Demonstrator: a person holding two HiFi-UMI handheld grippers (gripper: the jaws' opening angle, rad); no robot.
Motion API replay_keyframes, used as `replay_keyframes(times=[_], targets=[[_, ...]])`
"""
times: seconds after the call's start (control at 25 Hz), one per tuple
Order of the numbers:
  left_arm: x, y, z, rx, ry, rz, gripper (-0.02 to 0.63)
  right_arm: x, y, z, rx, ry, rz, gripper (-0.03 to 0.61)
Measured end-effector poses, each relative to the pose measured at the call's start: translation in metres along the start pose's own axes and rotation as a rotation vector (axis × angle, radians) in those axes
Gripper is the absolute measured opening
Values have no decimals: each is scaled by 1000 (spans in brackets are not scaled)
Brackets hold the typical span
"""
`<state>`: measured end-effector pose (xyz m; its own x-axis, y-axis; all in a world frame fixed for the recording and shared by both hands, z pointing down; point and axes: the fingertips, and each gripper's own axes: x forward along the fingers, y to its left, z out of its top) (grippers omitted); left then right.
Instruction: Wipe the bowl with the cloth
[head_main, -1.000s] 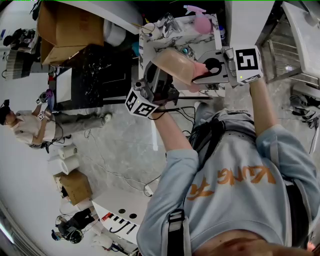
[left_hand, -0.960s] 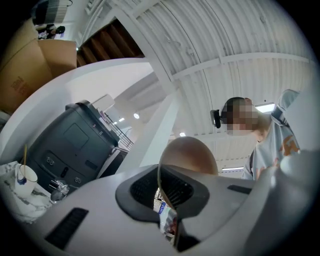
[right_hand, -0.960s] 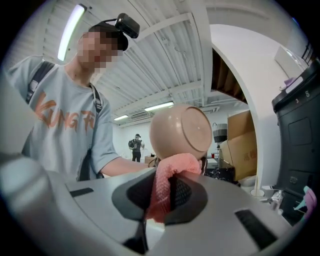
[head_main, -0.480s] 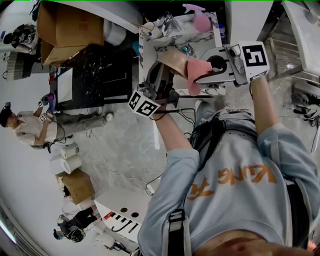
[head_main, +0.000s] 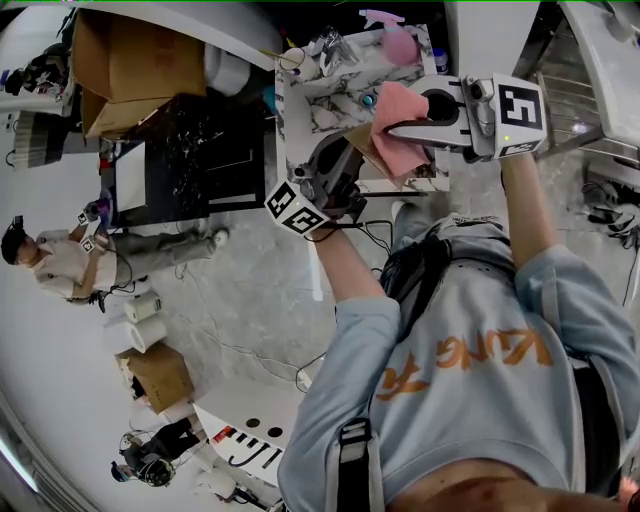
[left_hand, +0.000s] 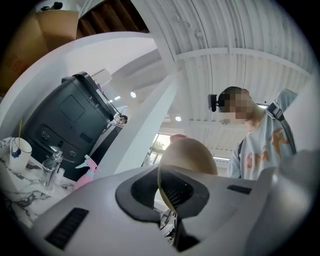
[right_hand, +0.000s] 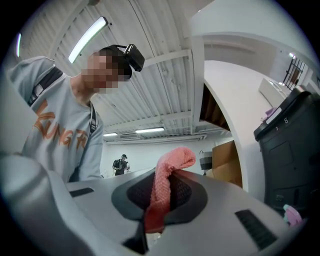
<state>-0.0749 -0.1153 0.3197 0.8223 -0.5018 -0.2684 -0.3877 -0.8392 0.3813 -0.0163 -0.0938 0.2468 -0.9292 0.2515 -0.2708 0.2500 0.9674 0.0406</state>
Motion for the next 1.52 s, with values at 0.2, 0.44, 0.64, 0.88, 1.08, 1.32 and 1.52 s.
replay_keyframes(times=[0.2, 0.44, 0.64, 0.88, 1.08, 1.32, 1.52], targets=[[-1, -3, 11, -10, -63, -28, 31, -9, -17, 0, -10, -3, -107, 40], [0, -8, 19, -10, -120, -54, 31, -9, -27, -11, -23, 56, -176, 40], [4, -11, 24, -10, -146, -61, 31, 4, -27, -24, -24, 114, -187, 40], [-5, -2, 31, 3, -193, -1, 31, 9, -29, -42, -9, 177, -205, 40], [-15, 13, 35, 0, -220, 97, 31, 11, -26, -56, 1, 236, -184, 40], [-28, 28, 35, -4, -210, 200, 32, 12, -19, -59, 15, 241, -134, 40], [-34, 39, 31, -8, -165, 260, 31, 7, -18, -46, 26, 159, -124, 40]])
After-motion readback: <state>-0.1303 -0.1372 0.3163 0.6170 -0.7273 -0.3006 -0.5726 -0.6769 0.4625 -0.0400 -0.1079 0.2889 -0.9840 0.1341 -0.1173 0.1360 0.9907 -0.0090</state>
